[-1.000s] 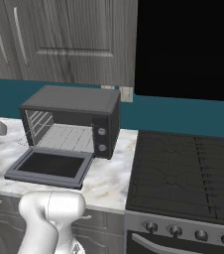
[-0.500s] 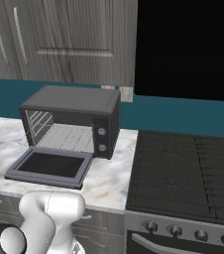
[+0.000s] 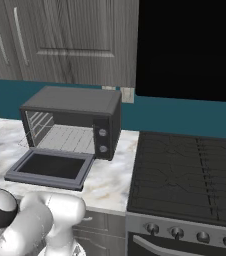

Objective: Pick up the heated bread from the toaster oven and place it in the bowl. Then move the bread bowl to the dining counter.

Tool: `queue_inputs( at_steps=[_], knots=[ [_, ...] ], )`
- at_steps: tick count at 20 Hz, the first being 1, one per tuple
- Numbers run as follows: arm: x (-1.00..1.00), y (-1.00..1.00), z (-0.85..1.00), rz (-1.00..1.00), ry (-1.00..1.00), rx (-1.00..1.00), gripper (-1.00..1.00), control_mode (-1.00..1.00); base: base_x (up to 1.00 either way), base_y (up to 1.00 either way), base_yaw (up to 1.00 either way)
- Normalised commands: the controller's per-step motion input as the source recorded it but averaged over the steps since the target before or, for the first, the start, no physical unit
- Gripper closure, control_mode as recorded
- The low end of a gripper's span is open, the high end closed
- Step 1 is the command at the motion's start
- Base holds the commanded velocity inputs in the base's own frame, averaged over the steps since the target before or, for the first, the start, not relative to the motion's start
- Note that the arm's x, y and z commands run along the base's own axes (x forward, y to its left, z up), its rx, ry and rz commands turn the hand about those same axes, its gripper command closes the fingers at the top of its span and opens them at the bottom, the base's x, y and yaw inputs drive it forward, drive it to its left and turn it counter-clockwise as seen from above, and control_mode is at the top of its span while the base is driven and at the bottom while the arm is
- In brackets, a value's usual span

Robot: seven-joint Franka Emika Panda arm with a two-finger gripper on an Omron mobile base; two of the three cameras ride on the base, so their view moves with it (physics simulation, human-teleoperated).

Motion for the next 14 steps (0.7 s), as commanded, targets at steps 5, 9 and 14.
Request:
queue_inputs(
  at_steps=[5,9,14],
  knots=[
    [0.44,0.67,-0.51,0.08,0.07,-0.07,1.00,-1.00,0.00,0.00,0.00],
    [0.40,0.58,-0.62,0.04,0.05,-0.12,1.00,-1.00,0.00,0.00,0.00],
    [0.39,0.58,-0.62,0.01,0.03,-0.12,1.00,-1.00,0.00,0.00,0.00]
  ],
)
